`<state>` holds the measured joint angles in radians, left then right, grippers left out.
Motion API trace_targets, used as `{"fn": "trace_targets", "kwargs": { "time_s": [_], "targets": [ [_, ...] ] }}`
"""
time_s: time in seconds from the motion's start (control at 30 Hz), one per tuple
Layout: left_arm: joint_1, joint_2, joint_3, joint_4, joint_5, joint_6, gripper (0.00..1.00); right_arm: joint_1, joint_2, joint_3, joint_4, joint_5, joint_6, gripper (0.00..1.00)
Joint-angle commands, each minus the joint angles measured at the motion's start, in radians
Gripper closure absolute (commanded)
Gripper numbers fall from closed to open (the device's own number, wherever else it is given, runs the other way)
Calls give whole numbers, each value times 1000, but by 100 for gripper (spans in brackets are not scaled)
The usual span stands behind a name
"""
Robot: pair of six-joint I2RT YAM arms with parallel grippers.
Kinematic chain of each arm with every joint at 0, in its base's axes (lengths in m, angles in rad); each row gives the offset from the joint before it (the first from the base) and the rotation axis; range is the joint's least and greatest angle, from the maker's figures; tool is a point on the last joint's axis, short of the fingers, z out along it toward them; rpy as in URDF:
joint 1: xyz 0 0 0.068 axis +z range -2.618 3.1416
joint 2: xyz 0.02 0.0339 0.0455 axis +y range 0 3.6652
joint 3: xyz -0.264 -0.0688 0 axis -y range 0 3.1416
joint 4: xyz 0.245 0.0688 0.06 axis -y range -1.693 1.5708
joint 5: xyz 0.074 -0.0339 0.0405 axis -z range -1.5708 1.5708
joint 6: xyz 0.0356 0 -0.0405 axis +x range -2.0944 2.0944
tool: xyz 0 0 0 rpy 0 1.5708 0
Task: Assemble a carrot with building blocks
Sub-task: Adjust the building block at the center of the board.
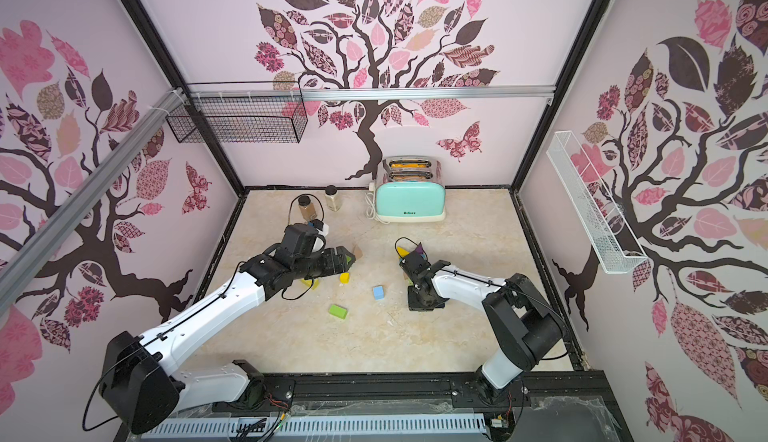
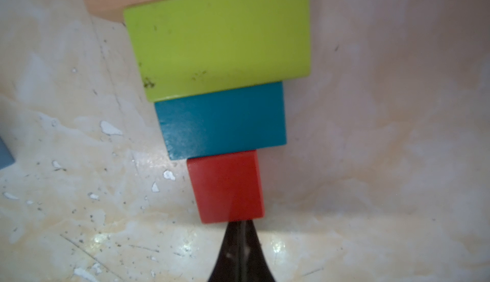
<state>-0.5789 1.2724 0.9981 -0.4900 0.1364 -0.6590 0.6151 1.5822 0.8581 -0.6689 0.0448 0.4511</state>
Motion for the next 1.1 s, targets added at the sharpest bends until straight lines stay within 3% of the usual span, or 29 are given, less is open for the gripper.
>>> {"fn": "trace_targets", "kwargs": {
  "time_s": [0.0,0.23,0.33,0.5,0.73,1.07],
  "targets": [
    [-4,6,-6,21,2,1,14,-5,-36,15,-61,-33,-8,93],
    [-4,8,10,25,4,0,12,-12,-101,154,-195,2,-50,84],
    [-4,12,23,24,8,5,12,-81,-83,233,-200,-15,-80,83],
    [-4,17,39,22,23,7,12,-185,41,406,-199,-5,-138,78],
    [-4,16,42,19,29,5,12,-305,210,494,-142,-76,-124,84],
    [-4,25,52,16,18,2,12,-215,209,464,-88,-149,-138,89]
  ]
}}
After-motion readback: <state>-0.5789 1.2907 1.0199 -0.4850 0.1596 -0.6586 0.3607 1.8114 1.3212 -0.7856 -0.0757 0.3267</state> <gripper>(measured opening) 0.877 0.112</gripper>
